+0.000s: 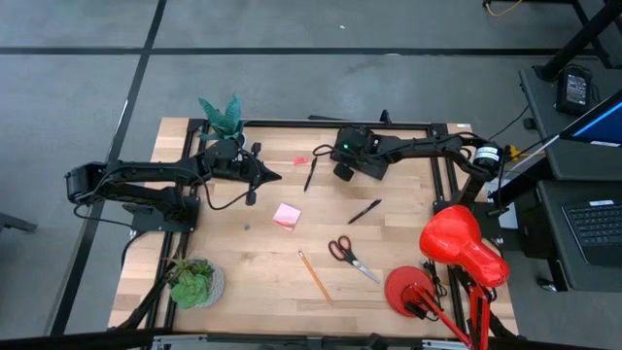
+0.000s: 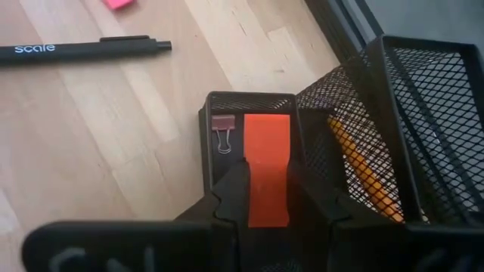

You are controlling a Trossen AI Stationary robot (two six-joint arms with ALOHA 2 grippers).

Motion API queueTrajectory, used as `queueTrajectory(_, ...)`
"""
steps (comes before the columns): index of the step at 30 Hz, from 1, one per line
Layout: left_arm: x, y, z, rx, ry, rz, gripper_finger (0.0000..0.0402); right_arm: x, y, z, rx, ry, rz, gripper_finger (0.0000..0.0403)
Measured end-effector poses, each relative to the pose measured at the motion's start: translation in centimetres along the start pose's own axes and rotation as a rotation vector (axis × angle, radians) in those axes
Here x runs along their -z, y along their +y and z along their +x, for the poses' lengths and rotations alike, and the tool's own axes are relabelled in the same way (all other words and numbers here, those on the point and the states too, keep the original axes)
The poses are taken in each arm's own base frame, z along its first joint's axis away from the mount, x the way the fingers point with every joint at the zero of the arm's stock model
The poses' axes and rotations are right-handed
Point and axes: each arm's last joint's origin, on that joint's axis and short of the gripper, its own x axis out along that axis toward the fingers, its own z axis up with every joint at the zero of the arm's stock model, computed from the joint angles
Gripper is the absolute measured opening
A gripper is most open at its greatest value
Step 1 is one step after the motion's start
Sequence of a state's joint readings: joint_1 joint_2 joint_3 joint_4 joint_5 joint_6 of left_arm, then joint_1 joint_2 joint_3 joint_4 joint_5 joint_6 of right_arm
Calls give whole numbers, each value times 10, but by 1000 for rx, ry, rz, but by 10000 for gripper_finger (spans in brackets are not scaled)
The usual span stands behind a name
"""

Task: Pick and place office supplies into organizer
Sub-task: Put the orange eraser into the black desk organizer, then put the bottom black ballpen into the black desk organizer

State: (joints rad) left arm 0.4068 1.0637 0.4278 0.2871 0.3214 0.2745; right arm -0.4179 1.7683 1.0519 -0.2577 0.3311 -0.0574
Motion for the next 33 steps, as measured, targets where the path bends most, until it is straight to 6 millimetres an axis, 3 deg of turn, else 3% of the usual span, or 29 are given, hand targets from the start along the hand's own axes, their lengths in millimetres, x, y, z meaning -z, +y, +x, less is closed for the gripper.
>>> queueTrajectory(15, 0, 0, 0, 0, 0, -2, 3, 0, -1, 0, 42, 0, 1, 79)
queueTrajectory(26, 0, 0, 0, 0, 0, -2, 2, 0, -2, 0, 44, 1, 5, 129)
queueTrajectory(33, 0, 0, 0, 0, 1, -2, 2, 0, -3, 0, 45, -1, 1, 139)
